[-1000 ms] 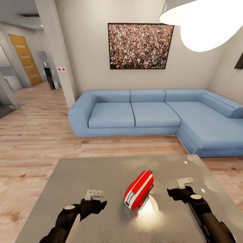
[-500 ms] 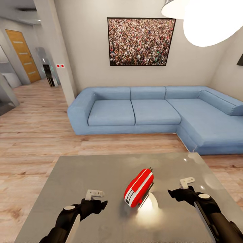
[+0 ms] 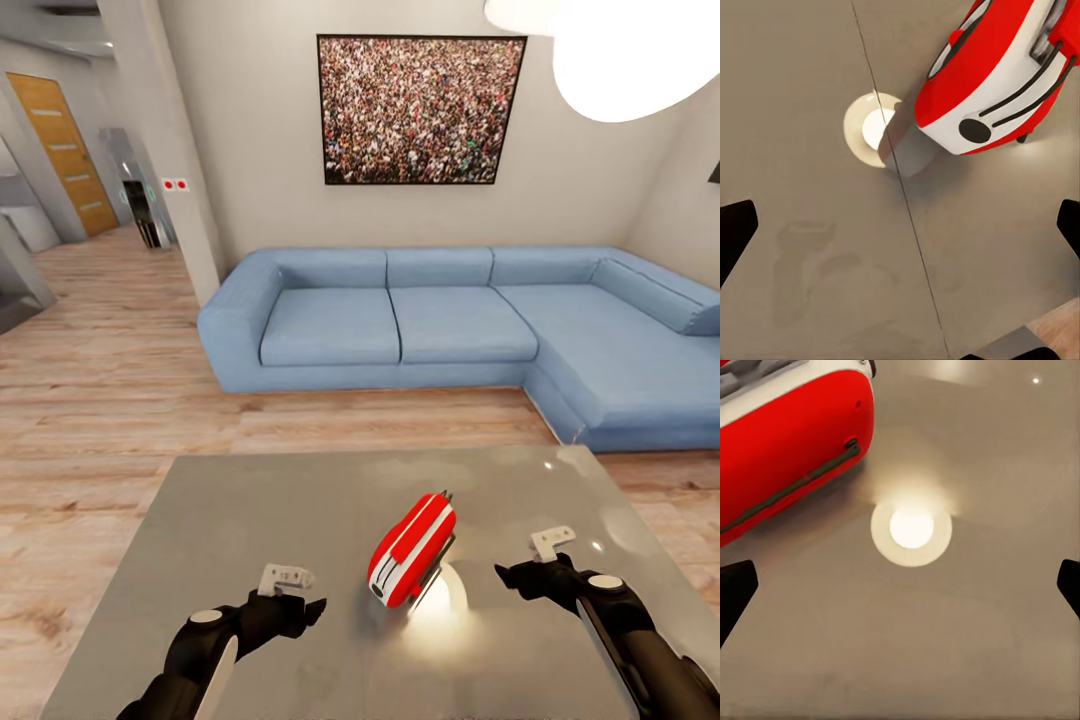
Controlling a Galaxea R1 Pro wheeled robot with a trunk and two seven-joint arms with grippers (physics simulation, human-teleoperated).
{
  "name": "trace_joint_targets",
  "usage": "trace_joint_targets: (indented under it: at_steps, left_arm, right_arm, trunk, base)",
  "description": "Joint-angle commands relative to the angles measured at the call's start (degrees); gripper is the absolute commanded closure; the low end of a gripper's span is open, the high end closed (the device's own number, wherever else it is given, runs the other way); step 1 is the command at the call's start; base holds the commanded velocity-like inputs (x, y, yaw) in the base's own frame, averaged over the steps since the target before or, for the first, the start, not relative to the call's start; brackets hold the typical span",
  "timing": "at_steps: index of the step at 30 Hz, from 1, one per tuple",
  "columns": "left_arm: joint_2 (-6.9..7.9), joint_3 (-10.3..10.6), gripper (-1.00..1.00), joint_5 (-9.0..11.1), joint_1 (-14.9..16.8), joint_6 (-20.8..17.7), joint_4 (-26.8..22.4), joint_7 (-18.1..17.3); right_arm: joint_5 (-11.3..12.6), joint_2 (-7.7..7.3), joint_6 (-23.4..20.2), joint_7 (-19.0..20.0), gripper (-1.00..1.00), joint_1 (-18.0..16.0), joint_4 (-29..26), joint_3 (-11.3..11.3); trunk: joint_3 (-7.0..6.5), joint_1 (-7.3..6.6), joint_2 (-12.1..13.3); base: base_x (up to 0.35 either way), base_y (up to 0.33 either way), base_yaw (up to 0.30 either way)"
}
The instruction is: Turn on the radio receiver that's on the table in the living room.
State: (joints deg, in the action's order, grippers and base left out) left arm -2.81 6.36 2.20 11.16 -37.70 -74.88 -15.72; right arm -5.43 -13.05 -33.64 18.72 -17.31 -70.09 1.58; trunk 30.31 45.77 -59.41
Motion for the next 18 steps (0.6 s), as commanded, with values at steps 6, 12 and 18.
trace_joint_targets:
  at_steps: [6,12,18]
  left_arm:
    - [0.0,0.0,-1.0,0.0,0.0,0.0,0.0,0.0]
    - [0.04,0.0,-1.0,0.0,0.0,0.0,0.0,0.0]
    - [0.06,0.0,-1.0,0.0,0.0,0.0,0.0,0.0]
  right_arm:
    - [0.0,-0.02,0.0,0.0,-1.0,0.0,0.2,0.0]
    - [0.0,-0.01,0.0,0.0,-1.0,0.0,0.2,0.0]
    - [0.0,-0.02,0.1,-0.1,-1.0,0.0,0.2,0.0]
  trunk:
    - [0.57,0.0,0.0]
    - [1.13,0.0,0.0]
    - [1.7,0.0,0.0]
  base:
    - [0.0,0.0,0.0]
    - [0.0,0.0,0.0]
    - [0.0,0.0,0.0]
